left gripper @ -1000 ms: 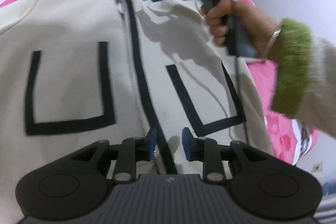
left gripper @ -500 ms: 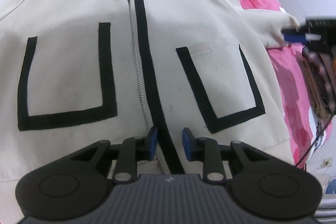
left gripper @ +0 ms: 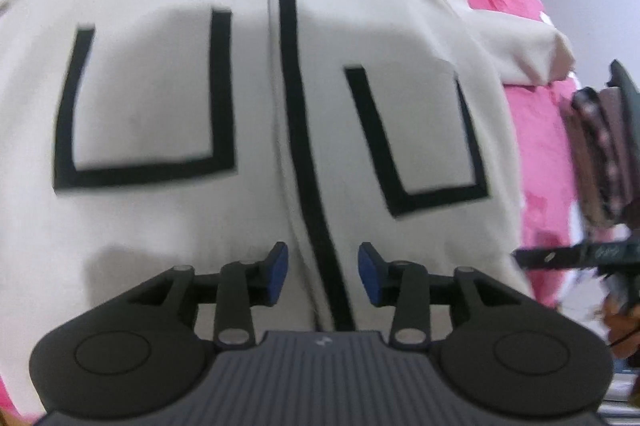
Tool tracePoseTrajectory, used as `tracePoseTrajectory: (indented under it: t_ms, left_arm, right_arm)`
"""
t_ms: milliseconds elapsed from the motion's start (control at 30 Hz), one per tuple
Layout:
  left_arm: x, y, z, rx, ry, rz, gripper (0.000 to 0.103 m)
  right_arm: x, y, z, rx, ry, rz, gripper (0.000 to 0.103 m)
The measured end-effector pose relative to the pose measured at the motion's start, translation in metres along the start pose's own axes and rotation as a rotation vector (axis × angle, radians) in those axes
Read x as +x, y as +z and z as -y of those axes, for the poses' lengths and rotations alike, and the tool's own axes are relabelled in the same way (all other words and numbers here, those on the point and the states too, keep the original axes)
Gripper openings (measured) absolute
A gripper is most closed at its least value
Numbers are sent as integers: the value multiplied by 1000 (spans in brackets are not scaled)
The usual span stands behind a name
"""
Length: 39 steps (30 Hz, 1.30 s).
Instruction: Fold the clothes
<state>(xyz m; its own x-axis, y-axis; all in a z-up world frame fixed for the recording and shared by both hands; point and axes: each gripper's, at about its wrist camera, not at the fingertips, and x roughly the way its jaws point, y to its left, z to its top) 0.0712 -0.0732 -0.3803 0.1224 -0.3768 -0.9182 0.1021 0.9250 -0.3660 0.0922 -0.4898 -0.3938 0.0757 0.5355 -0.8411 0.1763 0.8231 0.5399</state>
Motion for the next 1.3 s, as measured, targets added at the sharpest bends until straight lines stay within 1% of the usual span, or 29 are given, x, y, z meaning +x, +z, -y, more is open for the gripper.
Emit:
tracePoseTrajectory:
  t_ms: [67,133,200,267,333,400,433,500,533,667,733,767,833,900,933,1100,1200,1300]
  left_arm:
    - [1,-9,2,4,-10,-23,44]
    - [2,-17,4,8,-20,-45,48]
    - [2,-26,6,12,-30,-68,48]
    - [3,-34,8,16,-40,-91,50]
    - [4,-43,10,21,-50,-113,52]
    - [5,-52,12,25,-61,-136,53]
    - [5,-56,13,27,-66,-147,53]
    - [5,-55,13,11,-71,-139,53]
    - [3,-57,13,9,-77,-136,52]
    - [3,-67,14,8,-95,-137,51]
    - [10,-69,18,10,-95,-141,47]
    - [9,-71,17,11,-96,-138,47]
    - [13,-73,17,-9,-87,-119,46]
    - [20,-72,15,-56,-91,-105,45]
    - [21,-72,14,-78,-90,-97,42]
    - [20,-79,3,-176,-100,-70,37]
    - [22,-81,-1,-207,-115,-55,38]
    - [28,-82,-1,-224,-119,-36,43]
  right_arm:
    - [0,-13,1,22,11,-13,49]
    - [0,-24,2,42,16,-19,49]
    - [-7,-28,-1,39,-12,18,49]
    - [-18,-29,-19,-57,-50,84,49]
    - [-24,-29,-41,-176,-62,123,49]
    - [-23,-30,-61,-275,-80,123,50]
    - [-20,-29,-64,-287,-86,111,50]
    - [-15,-28,-69,-302,-97,89,50]
    - [-12,-24,-69,-287,-101,83,50]
    - [-14,-20,-67,-265,-91,82,50]
    - [-13,-20,-68,-279,-89,78,50]
    - [-12,-20,-70,-289,-90,75,50]
    - [-10,-19,-75,-306,-93,72,50]
    - [-9,-16,-79,-314,-92,74,50]
    - [-9,-16,-81,-317,-92,75,50]
    - [-11,-11,-93,-337,-91,82,50]
    - [-9,-8,-101,-346,-86,74,50]
    - [-2,-7,-108,-353,-79,57,50]
